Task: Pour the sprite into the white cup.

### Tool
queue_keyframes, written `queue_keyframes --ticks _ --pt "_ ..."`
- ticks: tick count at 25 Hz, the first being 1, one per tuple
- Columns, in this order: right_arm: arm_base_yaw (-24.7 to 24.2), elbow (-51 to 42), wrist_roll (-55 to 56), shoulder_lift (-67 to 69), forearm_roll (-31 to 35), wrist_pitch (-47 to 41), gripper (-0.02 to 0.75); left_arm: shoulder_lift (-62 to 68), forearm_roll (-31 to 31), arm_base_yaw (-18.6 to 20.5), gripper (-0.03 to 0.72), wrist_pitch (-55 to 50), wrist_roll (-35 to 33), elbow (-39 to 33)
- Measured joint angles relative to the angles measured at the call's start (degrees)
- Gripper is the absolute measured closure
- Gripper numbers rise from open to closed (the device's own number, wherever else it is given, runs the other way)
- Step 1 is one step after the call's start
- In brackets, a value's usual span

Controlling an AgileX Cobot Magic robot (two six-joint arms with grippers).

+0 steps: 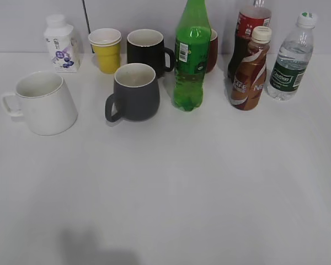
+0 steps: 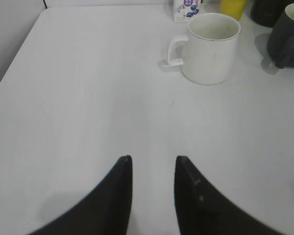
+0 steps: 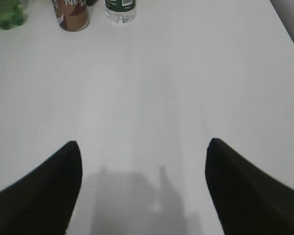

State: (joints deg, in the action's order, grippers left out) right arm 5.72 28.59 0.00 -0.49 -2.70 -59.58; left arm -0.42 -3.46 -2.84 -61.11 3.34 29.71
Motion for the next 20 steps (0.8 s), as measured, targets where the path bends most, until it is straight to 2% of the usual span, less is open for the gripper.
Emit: queue_keyframes --ticks 20 --pt "0.0 0.0 0.0 0.0 0.0 0.0 0.15 0.0 0.0 0.0 0.452 0.0 0.0 0.0"
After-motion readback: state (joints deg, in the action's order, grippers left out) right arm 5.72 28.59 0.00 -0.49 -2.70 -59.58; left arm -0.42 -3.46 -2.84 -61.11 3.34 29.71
